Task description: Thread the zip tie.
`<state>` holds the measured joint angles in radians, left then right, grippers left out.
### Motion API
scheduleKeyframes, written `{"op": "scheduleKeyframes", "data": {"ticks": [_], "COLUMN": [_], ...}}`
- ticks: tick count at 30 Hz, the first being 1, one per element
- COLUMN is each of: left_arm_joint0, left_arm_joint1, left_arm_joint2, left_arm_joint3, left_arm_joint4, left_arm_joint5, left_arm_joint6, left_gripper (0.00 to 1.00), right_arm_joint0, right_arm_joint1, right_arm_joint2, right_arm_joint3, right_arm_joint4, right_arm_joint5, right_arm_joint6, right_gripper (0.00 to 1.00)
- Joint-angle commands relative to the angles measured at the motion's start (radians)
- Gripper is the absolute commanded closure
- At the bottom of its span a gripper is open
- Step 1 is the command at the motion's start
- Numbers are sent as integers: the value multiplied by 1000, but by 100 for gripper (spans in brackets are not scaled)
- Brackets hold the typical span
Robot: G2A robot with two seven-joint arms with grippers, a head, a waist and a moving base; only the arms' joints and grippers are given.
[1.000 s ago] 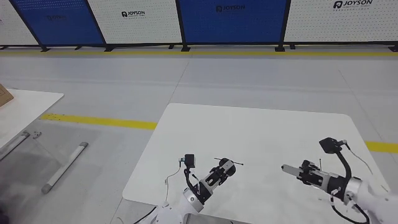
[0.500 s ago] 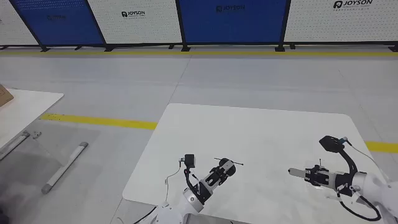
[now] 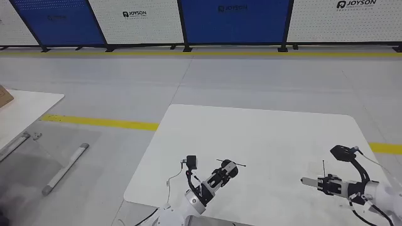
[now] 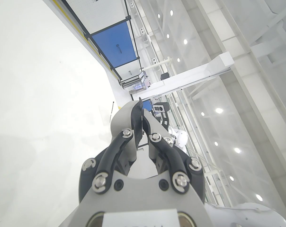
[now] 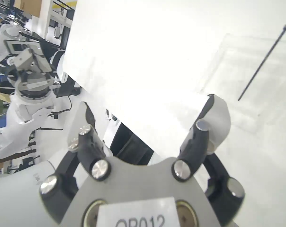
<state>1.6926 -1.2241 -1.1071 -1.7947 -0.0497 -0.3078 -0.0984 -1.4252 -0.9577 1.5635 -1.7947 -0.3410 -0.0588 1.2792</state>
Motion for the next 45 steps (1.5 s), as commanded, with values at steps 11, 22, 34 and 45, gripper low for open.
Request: {"op": "scheduleKeyframes", "data": {"ticks": [11,22,34,45], "left_arm_joint0": [0,0,0,0], "left_arm_joint1": [0,0,0,0], "left_arm_joint2": [0,0,0,0], "left_arm_joint3": [0,0,0,0], "left_arm_joint4": [0,0,0,0], "left_arm_joint5": [0,0,0,0], "left_arm_joint6": [0,0,0,0], "left_gripper": [100,100,100,100], "right_arm_joint0": [47,77,166,215], "right_arm_joint1": [2,18,24,26], "right_arm_joint2": [-20,8,-59,-77], "right_arm_joint3": [54,48,92,151], "right_arm_joint4": [12,-92,-151,-73], "right_arm_joint5": [-40,-14,15,-56], "right_arm_joint6": [6,11,107,111], "right_gripper": [0,0,0,0]}}
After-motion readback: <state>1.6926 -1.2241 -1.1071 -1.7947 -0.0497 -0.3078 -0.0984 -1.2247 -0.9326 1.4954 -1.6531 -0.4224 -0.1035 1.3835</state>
